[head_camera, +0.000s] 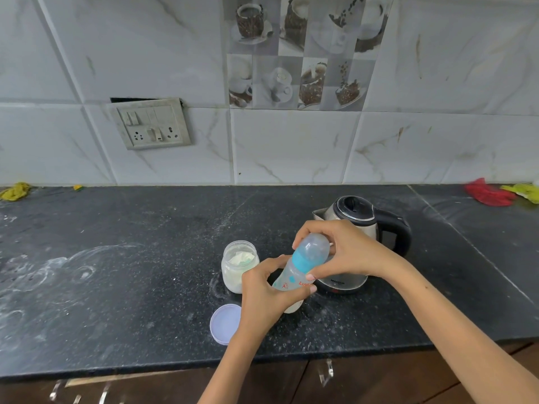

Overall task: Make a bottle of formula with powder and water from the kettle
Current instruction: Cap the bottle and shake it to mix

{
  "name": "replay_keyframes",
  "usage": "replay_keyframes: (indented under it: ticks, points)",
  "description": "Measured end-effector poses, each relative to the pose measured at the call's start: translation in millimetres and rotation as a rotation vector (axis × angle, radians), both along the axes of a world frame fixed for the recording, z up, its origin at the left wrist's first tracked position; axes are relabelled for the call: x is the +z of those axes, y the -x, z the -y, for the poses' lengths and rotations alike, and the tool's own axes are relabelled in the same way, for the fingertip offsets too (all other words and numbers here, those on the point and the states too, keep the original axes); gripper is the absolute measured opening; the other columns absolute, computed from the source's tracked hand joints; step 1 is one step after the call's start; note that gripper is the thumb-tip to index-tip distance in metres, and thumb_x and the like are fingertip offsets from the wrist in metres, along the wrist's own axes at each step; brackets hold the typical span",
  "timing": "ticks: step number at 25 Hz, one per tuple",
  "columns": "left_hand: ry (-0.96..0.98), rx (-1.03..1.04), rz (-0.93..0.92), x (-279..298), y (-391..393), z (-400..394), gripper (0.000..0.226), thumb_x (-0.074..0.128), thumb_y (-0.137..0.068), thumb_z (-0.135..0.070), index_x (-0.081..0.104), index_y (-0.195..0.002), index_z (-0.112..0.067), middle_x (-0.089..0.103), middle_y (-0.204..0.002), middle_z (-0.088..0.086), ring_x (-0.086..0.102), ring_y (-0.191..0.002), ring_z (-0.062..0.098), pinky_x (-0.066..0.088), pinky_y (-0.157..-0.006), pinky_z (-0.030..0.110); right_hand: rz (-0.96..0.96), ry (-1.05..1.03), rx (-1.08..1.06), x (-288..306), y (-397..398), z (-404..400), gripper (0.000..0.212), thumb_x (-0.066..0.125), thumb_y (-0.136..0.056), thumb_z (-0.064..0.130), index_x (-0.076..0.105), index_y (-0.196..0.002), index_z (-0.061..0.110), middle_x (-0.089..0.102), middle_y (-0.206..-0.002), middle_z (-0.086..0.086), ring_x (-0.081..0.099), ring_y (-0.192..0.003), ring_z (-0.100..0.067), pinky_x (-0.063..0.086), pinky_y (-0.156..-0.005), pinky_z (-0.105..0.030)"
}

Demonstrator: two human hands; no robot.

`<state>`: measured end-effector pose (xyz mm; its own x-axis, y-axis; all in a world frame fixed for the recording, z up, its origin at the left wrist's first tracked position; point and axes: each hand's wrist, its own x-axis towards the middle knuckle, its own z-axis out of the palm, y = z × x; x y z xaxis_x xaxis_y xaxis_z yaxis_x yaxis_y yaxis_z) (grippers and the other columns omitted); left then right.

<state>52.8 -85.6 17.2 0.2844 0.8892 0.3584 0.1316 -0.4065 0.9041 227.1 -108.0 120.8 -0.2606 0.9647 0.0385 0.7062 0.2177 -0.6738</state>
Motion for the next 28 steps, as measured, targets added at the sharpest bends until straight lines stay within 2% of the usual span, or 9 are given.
replay_keyframes:
  ticks: [7,10,12,14,16,20,22,24,28]
  points:
    - [-0.052,0.064,-0.023,-4,-3,1,0.046,0.090,-0.056,-0.032,0.072,-0.098,-0.028,0.071,-0.090,-0.015,0.064,-0.090,0.005,0.045,-0.073,0.009,0.321,-0.100,-0.324,-14,19,-2,0.052,0.073,-0.062,0.068,0.057,-0.090,0.028,0.063,-0.088,0.009,0.059,-0.082,-0.010,0.049,-0.068,-0.028]
    - [-0.070,0.057,-0.026,-3,-2,-1,0.046,0.088,-0.057,-0.034,0.070,-0.099,-0.031,0.071,-0.090,-0.015,0.065,-0.089,0.006,0.046,-0.072,0.011,0.173,0.089,-0.125,-2,7,6,0.065,0.084,-0.062,0.050,0.053,-0.118,0.040,0.058,-0.116,0.020,0.054,-0.107,0.000,0.046,-0.087,-0.020]
    - [-0.090,0.051,-0.042,-3,-3,-2,0.048,0.088,-0.056,-0.038,0.070,-0.100,-0.031,0.070,-0.091,-0.015,0.065,-0.088,0.008,0.049,-0.073,0.016,0.138,0.106,-0.005,3,-1,7,0.055,0.086,-0.065,0.029,0.060,-0.113,0.037,0.063,-0.112,0.020,0.057,-0.106,-0.001,0.048,-0.087,-0.020]
    - [-0.128,0.033,-0.070,-6,-6,-1,0.050,0.087,-0.055,-0.037,0.070,-0.101,-0.030,0.070,-0.091,-0.014,0.064,-0.088,0.010,0.051,-0.072,0.021,0.257,-0.007,-0.096,-3,4,4,0.030,0.083,-0.066,0.038,0.065,-0.088,0.030,0.068,-0.088,0.011,0.064,-0.084,-0.008,0.052,-0.073,-0.028]
    - [-0.142,0.024,-0.086,-10,-8,0,0.052,0.086,-0.055,-0.037,0.069,-0.103,-0.032,0.069,-0.091,-0.013,0.064,-0.088,0.009,0.050,-0.072,0.020,0.306,-0.009,-0.215,-9,11,0,0.036,0.075,-0.067,0.056,0.063,-0.079,0.024,0.067,-0.075,0.009,0.067,-0.065,-0.011,0.054,-0.062,-0.031]
    - [-0.171,0.046,-0.116,-15,-9,-5,0.049,0.085,-0.055,-0.039,0.070,-0.101,-0.029,0.067,-0.090,-0.016,0.062,-0.084,0.007,0.049,-0.070,0.019,0.290,0.094,-0.066,-7,-5,2,0.047,0.079,-0.069,0.049,0.060,-0.108,0.032,0.065,-0.103,0.014,0.060,-0.094,-0.006,0.051,-0.080,-0.026]
    - [-0.206,0.039,-0.129,-14,-12,-2,0.048,0.085,-0.054,-0.037,0.070,-0.100,-0.028,0.064,-0.088,-0.019,0.061,-0.081,0.007,0.049,-0.068,0.020,0.256,0.078,-0.117,-11,-3,4,0.033,0.075,-0.074,0.048,0.065,-0.093,0.022,0.073,-0.091,0.004,0.069,-0.081,-0.014,0.054,-0.071,-0.029]
    - [-0.237,0.022,-0.143,-15,-14,0,0.050,0.084,-0.055,-0.037,0.070,-0.102,-0.027,0.063,-0.089,-0.017,0.060,-0.081,0.008,0.049,-0.068,0.023,0.225,0.175,-0.280,-14,2,2,0.048,0.061,-0.082,0.060,0.064,-0.084,0.012,0.076,-0.077,-0.008,0.073,-0.062,-0.020,0.055,-0.056,-0.029]
    - [-0.207,0.042,-0.137,-18,-10,-6,0.052,0.085,-0.056,-0.040,0.070,-0.103,-0.026,0.065,-0.092,-0.014,0.062,-0.086,0.009,0.050,-0.071,0.021,0.200,0.212,-0.044,-1,-12,6,0.050,0.075,-0.076,0.048,0.056,-0.119,0.030,0.064,-0.116,0.011,0.062,-0.101,-0.004,0.051,-0.085,-0.022]
